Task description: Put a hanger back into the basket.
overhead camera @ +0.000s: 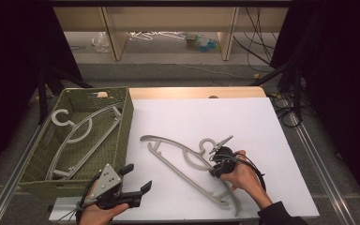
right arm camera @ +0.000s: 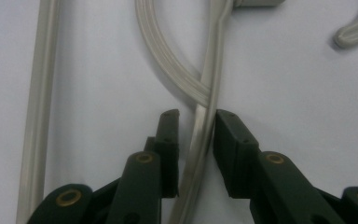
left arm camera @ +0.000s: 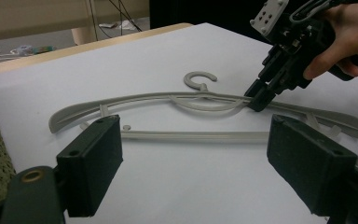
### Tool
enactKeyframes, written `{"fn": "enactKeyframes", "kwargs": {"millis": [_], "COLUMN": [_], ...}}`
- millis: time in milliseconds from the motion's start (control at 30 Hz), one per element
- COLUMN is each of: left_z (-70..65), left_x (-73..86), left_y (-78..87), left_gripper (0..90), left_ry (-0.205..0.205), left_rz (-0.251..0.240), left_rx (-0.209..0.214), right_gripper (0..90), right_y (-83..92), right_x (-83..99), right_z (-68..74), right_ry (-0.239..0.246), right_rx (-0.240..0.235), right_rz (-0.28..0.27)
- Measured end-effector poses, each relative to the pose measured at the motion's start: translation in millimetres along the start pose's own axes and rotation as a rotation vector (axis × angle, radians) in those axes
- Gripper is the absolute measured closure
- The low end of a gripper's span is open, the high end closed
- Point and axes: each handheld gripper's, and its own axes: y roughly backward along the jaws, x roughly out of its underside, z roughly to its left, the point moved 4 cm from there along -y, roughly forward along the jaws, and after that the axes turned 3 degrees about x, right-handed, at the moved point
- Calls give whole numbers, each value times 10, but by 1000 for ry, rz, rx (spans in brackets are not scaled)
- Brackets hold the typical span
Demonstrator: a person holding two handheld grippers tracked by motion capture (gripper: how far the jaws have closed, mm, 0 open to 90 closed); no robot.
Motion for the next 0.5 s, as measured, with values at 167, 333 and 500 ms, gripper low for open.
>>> {"fn": "enactKeyframes", "kwargs": {"millis": [167, 333, 500], "left_z": [-32, -23, -8], "left_x": [2, 6, 12], "left_y": [-5, -2, -3], "left_gripper": [181, 180, 181], "left_ry": [-11, 2, 12], "left_rz": [8, 8, 8], "left_rx": [6, 2, 2], "right_gripper": [756, 811, 821], "right_y": [-5, 1, 12], "right_x": [-23, -14, -8], "right_z": [-2, -54, -85], "right_ry": [29, 26, 52], "right_rx": [5, -23, -50], "right_rz": [19, 9, 5]}}
